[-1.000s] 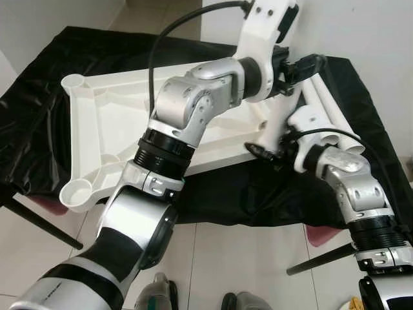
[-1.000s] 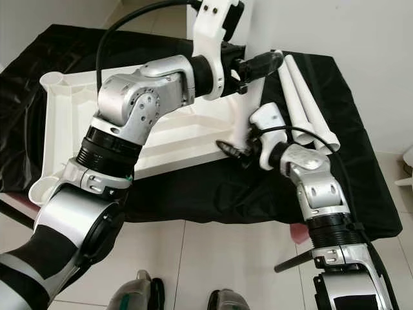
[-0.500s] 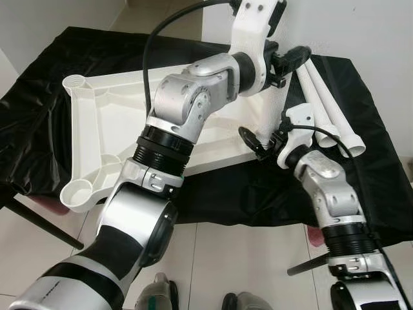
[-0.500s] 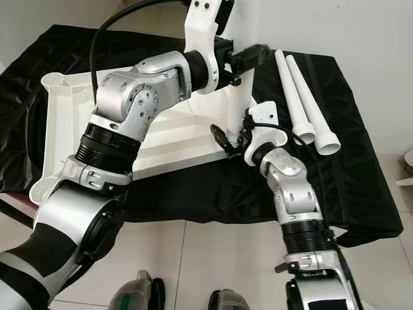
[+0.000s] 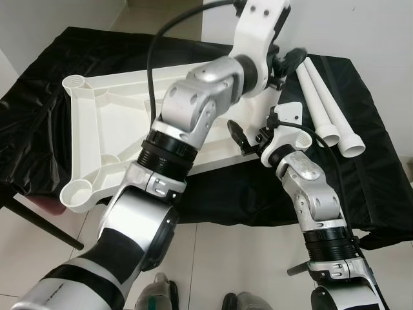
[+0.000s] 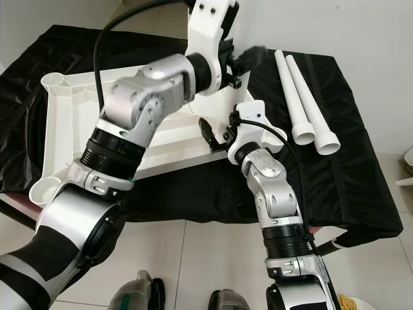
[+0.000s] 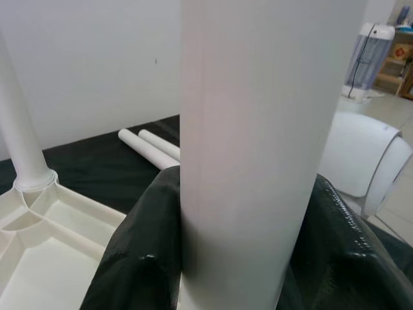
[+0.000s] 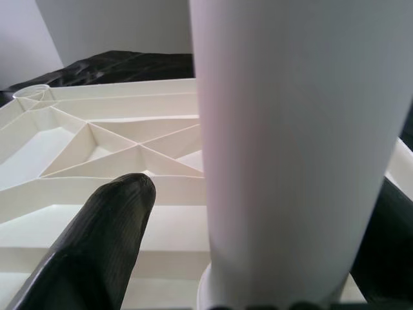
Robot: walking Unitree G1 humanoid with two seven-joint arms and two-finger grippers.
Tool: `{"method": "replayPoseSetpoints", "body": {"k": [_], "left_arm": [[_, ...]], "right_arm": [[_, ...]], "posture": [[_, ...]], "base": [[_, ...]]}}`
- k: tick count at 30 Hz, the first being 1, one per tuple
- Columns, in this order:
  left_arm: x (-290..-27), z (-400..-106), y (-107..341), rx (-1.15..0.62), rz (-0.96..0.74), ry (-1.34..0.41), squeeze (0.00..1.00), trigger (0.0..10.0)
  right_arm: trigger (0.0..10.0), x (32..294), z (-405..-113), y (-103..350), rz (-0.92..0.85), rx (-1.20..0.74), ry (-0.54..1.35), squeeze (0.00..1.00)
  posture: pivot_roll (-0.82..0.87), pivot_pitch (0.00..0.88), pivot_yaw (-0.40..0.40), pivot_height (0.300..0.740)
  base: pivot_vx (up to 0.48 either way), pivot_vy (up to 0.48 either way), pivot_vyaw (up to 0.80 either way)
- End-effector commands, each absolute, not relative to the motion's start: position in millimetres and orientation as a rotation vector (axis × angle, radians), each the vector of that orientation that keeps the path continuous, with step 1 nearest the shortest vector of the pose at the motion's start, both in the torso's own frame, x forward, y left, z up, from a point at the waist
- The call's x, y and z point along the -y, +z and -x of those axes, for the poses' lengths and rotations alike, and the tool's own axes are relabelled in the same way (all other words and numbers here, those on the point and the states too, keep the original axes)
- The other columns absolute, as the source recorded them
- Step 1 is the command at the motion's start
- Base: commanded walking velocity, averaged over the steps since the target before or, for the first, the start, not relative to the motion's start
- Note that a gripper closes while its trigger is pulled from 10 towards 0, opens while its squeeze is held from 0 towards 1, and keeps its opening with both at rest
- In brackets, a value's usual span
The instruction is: Building children table
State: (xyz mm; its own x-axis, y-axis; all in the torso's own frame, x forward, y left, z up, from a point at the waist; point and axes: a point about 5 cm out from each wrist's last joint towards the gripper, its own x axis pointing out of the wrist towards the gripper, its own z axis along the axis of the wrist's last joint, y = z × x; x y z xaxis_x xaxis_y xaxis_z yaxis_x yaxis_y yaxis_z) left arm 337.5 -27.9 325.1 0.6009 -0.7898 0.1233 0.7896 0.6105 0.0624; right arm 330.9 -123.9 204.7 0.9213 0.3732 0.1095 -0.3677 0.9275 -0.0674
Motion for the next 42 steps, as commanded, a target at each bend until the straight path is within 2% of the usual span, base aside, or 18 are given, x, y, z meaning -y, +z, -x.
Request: {"method": "replayPoseSetpoints", "body": {"k": [1, 21, 22, 23, 24, 25, 26, 30, 31, 32, 34, 35, 39, 40, 41, 42], "left_arm": [[32.9, -330.2, 330.3, 0.199, -0.035, -0.929, 0.00, 10.0], [38.4, -321.9, 328.0, 0.244, -0.081, -0.938, 0.00, 10.0], [39.3, -321.3, 327.8, 0.247, -0.084, -0.939, 0.00, 10.0], [39.3, -321.3, 327.8, 0.247, -0.084, -0.939, 0.00, 10.0], [39.5, -321.2, 328.0, 0.249, -0.086, -0.940, 0.00, 10.0], [39.6, -321.1, 328.0, 0.249, -0.087, -0.940, 0.00, 10.0], [39.7, -321.0, 328.0, 0.249, -0.087, -0.941, 0.00, 10.0], [40.2, -320.6, 327.3, 0.249, -0.089, -0.943, 0.00, 10.0], [40.5, -320.5, 327.0, 0.249, -0.090, -0.944, 0.00, 10.0], [40.6, -320.3, 326.9, 0.249, -0.091, -0.945, 0.00, 10.0], [40.7, -320.3, 326.8, 0.249, -0.091, -0.945, 0.00, 10.0], [40.8, -320.2, 326.7, 0.249, -0.092, -0.946, 0.00, 10.0], [41.0, -319.8, 326.9, 0.251, -0.093, -0.945, 0.00, 10.0], [41.4, -319.5, 327.3, 0.253, -0.093, -0.946, 0.00, 10.0], [41.4, -319.5, 327.3, 0.253, -0.093, -0.946, 0.00, 10.0], [41.7, -319.4, 327.8, 0.254, -0.093, -0.947, 0.00, 10.0]], "right_arm": [[10.0, 125.7, -331.5, 210.3, 0.038, 0.113, 0.354, 0.00], [10.0, 132.2, -332.2, 222.5, 0.025, 0.055, 0.274, 0.00], [9.2, 132.0, -332.1, 223.6, 0.029, 0.056, 0.276, 0.00], [9.2, 132.0, -332.1, 223.6, 0.029, 0.056, 0.276, 0.00], [6.0, 131.8, -332.0, 224.6, 0.034, 0.059, 0.278, 0.00], [6.0, 131.7, -331.8, 225.1, 0.036, 0.062, 0.280, 0.00], [9.3, 131.9, -331.6, 226.1, 0.038, 0.066, 0.281, 0.00], [9.0, 132.2, -331.2, 230.3, 0.042, 0.078, 0.281, 0.00], [7.3, 132.1, -331.0, 232.8, 0.041, 0.088, 0.283, 0.00], [7.9, 132.1, -330.7, 234.0, 0.041, 0.093, 0.283, 0.00], [7.9, 131.8, -330.3, 235.1, 0.039, 0.096, 0.284, 0.00], [10.0, 131.5, -330.0, 236.1, 0.040, 0.099, 0.284, 0.00], [10.0, 131.2, -329.2, 237.7, 0.039, 0.100, 0.283, 0.00], [4.8, 131.3, -329.0, 237.4, 0.043, 0.097, 0.284, 0.00], [4.8, 131.3, -329.0, 237.4, 0.043, 0.097, 0.284, 0.00], [4.1, 131.4, -329.0, 237.0, 0.042, 0.093, 0.286, 0.00]], "posture": [[0.00, 0.042, -0.008, 0.740], [0.00, 0.050, -0.012, 0.740], [0.00, 0.052, -0.013, 0.740], [0.00, 0.052, -0.013, 0.740], [0.00, 0.053, -0.013, 0.740], [0.00, 0.053, -0.013, 0.740], [0.00, 0.053, -0.013, 0.740], [0.00, 0.054, -0.013, 0.740], [0.00, 0.054, -0.012, 0.740], [0.00, 0.054, -0.012, 0.740], [0.00, 0.054, -0.011, 0.740], [0.00, 0.054, -0.010, 0.740], [0.00, 0.054, -0.010, 0.740], [0.00, 0.055, -0.010, 0.740], [0.00, 0.055, -0.010, 0.740], [0.00, 0.058, -0.012, 0.740]], "base": [[0.000, 0.000, 0.00], [0.000, 0.000, 0.00], [0.000, 0.000, 0.00], [0.000, 0.000, 0.00], [0.000, 0.000, 0.00], [0.000, 0.000, 0.00], [0.000, 0.000, 0.00], [0.000, 0.000, 0.00], [0.000, 0.000, 0.00], [0.000, 0.000, 0.00], [0.000, 0.000, 0.00], [0.000, 0.000, 0.00], [0.000, 0.000, 0.00], [0.000, 0.000, 0.00], [0.000, 0.000, 0.00], [0.000, 0.000, 0.00]]}}
